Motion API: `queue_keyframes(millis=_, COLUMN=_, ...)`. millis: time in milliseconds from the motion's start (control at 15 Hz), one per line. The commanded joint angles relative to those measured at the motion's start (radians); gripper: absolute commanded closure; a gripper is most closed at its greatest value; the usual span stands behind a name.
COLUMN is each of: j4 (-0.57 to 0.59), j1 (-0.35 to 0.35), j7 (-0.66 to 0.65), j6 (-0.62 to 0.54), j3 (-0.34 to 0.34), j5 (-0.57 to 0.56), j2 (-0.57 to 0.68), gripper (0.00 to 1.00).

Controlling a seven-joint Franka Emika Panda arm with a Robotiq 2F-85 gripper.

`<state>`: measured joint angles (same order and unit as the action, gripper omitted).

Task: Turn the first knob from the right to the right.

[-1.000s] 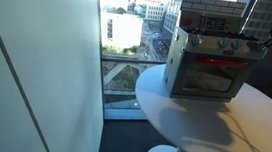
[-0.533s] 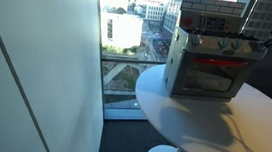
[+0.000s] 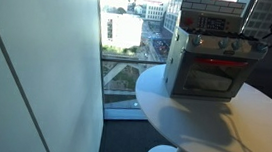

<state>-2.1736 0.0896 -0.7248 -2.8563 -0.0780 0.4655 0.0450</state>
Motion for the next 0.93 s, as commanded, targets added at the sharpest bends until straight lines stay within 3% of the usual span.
queue_keyframes(millis=0, j4=-0.005, j1=-0.009, j7=-0.001, j6=-0.004, j3=0.003, j5=0.008, j2=-0.021, gripper=0.21)
queue_keyframes(millis=200, j4=-0.017, j1=-0.013, j7=0.017, j6=0.026, j3=0.004, j5=-0.020, j2=-0.035, gripper=0.00)
queue_keyframes(millis=867, j4=-0.015, j1=-0.012, j7=0.073, j6=0.276, j3=0.001, j5=-0.170, j2=-0.095, gripper=0.00)
